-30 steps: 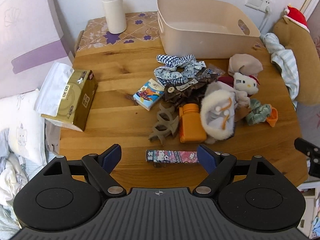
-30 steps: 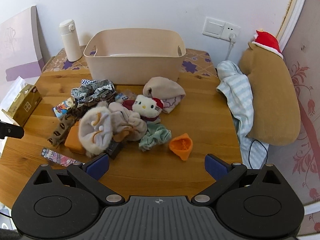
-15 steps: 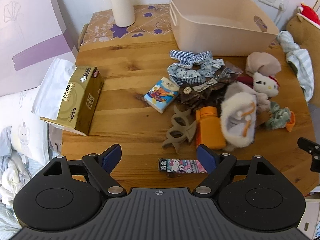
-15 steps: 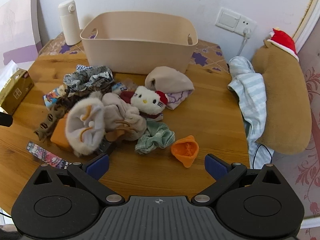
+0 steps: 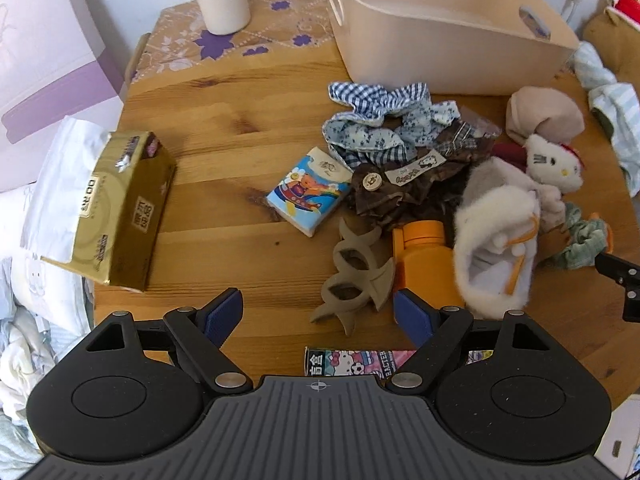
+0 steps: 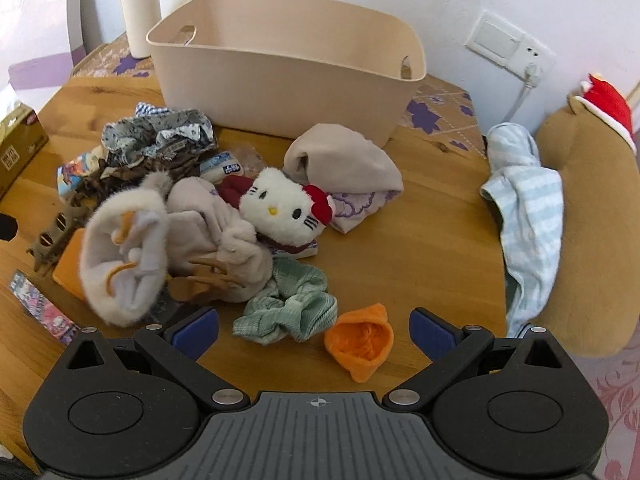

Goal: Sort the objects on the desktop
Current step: 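Move both tools toward the pile of objects on the table, then grasp the grey twisted toy with the left tool while the right tool grasps the green scrunchie, then carry both items into the beige basket and open both tools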

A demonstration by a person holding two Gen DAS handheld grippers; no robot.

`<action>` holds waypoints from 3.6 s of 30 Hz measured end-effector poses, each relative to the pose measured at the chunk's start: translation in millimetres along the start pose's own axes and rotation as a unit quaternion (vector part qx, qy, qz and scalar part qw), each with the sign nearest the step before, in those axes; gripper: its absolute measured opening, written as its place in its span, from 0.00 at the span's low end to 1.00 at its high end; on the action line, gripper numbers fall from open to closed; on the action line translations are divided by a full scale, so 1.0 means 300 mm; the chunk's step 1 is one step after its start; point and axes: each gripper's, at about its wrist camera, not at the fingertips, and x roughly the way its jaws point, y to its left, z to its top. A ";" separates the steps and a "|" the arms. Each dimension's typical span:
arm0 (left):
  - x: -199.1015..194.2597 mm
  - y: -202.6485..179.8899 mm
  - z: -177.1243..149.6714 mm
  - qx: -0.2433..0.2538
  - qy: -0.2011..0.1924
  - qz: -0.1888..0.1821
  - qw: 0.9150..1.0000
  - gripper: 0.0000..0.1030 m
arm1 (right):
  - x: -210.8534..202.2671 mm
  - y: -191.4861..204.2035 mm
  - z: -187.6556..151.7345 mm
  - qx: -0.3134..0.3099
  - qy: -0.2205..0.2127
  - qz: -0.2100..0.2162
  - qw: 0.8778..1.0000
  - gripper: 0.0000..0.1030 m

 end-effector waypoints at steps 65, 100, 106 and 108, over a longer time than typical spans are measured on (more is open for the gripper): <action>0.162 0.011 -0.032 0.082 -0.016 -0.079 0.993 0.48 | 0.178 -0.059 -0.018 0.034 0.041 0.067 0.996 0.36; -0.270 -0.157 0.498 0.112 -0.242 -0.072 0.961 0.48 | -0.115 -0.359 0.412 0.061 -0.133 0.050 0.988 0.36; -0.241 -0.229 0.614 0.122 -0.244 -0.068 0.960 0.48 | -0.072 -0.363 0.504 0.076 -0.149 0.062 0.984 0.36; -0.224 -0.261 0.636 0.132 -0.245 -0.064 0.958 0.48 | -0.051 -0.363 0.536 0.083 -0.156 0.062 0.982 0.36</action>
